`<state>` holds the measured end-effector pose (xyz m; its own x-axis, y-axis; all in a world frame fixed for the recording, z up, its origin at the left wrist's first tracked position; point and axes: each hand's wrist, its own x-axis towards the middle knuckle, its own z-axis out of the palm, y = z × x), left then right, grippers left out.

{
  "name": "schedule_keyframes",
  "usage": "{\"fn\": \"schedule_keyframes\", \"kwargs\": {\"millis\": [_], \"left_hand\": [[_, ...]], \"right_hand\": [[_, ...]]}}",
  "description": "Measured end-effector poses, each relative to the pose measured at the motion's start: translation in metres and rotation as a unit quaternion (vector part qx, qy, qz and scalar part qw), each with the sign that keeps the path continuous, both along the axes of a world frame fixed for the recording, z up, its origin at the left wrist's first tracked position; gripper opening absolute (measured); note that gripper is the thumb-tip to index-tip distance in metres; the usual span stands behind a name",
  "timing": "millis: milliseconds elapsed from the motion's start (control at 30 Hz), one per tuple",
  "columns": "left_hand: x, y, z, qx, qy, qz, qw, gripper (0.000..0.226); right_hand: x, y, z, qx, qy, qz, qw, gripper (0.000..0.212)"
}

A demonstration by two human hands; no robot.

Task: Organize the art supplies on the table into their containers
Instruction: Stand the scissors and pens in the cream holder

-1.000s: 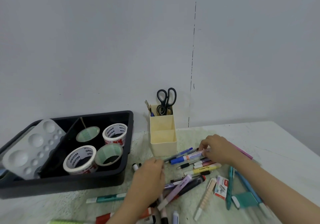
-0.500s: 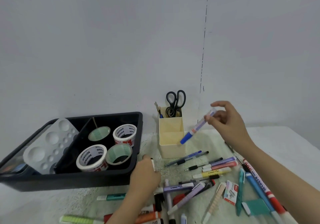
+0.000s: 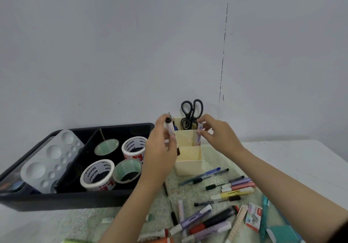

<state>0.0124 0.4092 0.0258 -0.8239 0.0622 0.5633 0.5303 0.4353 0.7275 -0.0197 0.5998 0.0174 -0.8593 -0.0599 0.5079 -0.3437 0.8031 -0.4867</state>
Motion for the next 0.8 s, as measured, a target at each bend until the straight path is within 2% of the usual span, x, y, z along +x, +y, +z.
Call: {"fn": "schedule_keyframes", "kwargs": {"millis": [167,333,467,633,800], "left_hand": [[-0.030,0.012,0.012,0.028,0.032,0.005,0.999,0.046],[-0.053,0.029,-0.004,-0.050,0.068,-0.042,0.996,0.046],[-0.059,0.040,-0.030,-0.121,0.070,-0.067,0.988,0.039],[-0.056,0.040,-0.050,-0.155,0.008,-0.108,0.982,0.039],[-0.054,0.034,-0.056,-0.193,0.014,-0.112,0.975,0.032]], "right_hand": [[0.001,0.003,-0.022,0.013,-0.011,0.002,1.000,0.016],[0.011,0.005,-0.037,0.010,0.015,0.000,1.000,0.013],[0.022,0.005,-0.045,0.011,0.005,-0.002,1.000,0.030],[0.030,0.008,-0.049,-0.002,-0.037,-0.007,0.999,0.045],[0.035,0.009,-0.053,0.005,-0.086,0.008,0.996,0.059]]}}
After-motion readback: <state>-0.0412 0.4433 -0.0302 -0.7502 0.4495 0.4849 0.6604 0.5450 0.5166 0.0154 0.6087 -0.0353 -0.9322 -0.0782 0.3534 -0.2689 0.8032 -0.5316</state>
